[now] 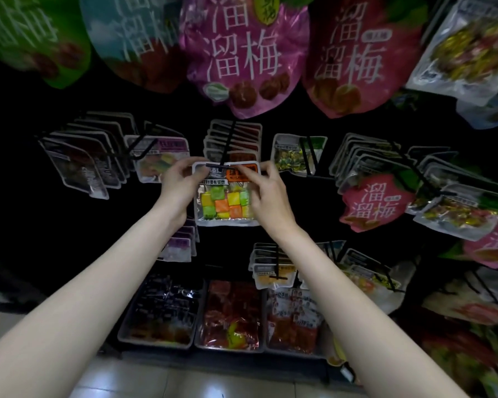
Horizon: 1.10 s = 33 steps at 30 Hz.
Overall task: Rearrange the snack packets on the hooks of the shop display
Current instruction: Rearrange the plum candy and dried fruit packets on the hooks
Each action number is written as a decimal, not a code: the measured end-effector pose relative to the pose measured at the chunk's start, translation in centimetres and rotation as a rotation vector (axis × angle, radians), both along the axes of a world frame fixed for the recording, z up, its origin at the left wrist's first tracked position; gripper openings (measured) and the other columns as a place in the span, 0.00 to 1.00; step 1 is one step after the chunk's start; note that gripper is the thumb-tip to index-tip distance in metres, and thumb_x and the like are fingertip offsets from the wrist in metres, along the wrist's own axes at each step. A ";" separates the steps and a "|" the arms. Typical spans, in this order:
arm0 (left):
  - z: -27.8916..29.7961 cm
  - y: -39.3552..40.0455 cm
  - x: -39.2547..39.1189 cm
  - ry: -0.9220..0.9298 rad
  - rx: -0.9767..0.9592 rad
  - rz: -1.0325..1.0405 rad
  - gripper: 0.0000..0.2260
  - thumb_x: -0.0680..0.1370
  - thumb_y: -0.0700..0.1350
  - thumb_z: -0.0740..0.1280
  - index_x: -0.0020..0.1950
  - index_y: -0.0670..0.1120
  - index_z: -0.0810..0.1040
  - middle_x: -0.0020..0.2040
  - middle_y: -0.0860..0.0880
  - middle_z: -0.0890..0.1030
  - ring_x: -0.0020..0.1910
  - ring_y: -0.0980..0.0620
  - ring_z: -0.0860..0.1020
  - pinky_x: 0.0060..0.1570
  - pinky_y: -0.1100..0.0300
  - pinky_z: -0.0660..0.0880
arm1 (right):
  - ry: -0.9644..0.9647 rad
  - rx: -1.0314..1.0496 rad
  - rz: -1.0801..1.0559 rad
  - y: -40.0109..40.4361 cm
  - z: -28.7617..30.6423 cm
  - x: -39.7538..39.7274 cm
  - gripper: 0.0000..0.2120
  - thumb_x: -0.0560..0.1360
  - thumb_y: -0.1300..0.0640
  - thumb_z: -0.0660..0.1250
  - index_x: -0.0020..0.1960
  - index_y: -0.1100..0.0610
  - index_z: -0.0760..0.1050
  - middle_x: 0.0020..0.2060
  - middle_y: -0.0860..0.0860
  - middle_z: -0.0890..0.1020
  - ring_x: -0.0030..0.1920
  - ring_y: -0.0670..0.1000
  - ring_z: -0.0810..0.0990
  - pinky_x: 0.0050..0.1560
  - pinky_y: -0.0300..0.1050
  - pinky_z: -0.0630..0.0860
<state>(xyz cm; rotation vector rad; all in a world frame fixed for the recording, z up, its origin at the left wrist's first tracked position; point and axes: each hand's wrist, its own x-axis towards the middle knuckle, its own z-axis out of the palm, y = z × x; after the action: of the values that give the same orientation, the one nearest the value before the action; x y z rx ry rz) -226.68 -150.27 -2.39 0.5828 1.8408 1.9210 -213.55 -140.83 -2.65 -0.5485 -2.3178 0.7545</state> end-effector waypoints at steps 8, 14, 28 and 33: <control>0.2 -0.2 -0.2 0.124 -0.043 0.014 0.06 0.77 0.39 0.66 0.47 0.50 0.77 0.50 0.49 0.78 0.57 0.45 0.76 0.62 0.47 0.71 | 0.005 -0.027 -0.033 -0.6 0.2 -0.5 0.22 0.76 0.71 0.59 0.67 0.57 0.72 0.57 0.56 0.70 0.61 0.52 0.71 0.61 0.28 0.58; 0.0 -0.1 0.3 0.435 -0.127 0.098 0.09 0.76 0.38 0.66 0.54 0.48 0.71 0.53 0.52 0.72 0.57 0.49 0.72 0.54 0.58 0.69 | -0.011 -0.016 -0.081 -1.1 0.2 -0.5 0.22 0.77 0.70 0.58 0.69 0.57 0.69 0.58 0.56 0.68 0.56 0.47 0.69 0.54 0.23 0.58; -4.1 0.3 4.8 0.782 -0.421 -0.119 0.11 0.77 0.36 0.61 0.58 0.43 0.75 0.63 0.44 0.67 0.65 0.44 0.66 0.61 0.51 0.68 | -0.156 -0.125 -0.237 3.3 -3.6 7.0 0.13 0.78 0.63 0.61 0.62 0.57 0.73 0.59 0.50 0.63 0.54 0.46 0.70 0.52 0.30 0.63; -4.5 5.4 10.3 0.832 -0.325 -0.248 0.10 0.78 0.35 0.61 0.57 0.43 0.75 0.59 0.46 0.69 0.59 0.47 0.70 0.51 0.62 0.65 | 0.006 -0.131 -0.534 7.9 -4.3 16.0 0.11 0.77 0.66 0.59 0.57 0.63 0.75 0.61 0.56 0.68 0.60 0.52 0.70 0.53 0.26 0.57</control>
<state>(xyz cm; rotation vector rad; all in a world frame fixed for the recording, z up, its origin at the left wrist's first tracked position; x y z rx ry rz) -216.39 -144.90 -6.93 1.5690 2.3280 1.2435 -197.59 -132.88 -6.96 -1.1607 -1.9836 0.6414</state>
